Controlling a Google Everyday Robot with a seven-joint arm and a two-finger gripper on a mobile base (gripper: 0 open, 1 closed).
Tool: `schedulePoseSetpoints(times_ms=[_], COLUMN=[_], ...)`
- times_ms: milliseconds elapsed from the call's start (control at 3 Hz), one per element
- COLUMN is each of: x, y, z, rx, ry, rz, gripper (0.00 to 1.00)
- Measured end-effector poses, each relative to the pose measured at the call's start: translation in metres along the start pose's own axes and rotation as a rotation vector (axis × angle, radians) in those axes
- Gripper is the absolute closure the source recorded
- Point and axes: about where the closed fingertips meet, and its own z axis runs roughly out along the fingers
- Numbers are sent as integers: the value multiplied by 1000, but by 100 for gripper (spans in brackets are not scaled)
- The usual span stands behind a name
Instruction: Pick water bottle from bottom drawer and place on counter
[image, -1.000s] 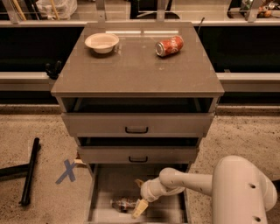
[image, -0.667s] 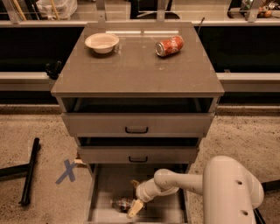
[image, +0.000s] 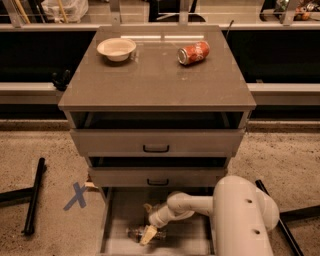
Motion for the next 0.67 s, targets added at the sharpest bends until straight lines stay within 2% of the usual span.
schedulePoseSetpoints(times_ms=[333,667], x=[7,23], y=[-10,-10], z=[16,29], rx=[-6,-23], ry=[30,83], rz=[-15,-21], gripper=[0,14])
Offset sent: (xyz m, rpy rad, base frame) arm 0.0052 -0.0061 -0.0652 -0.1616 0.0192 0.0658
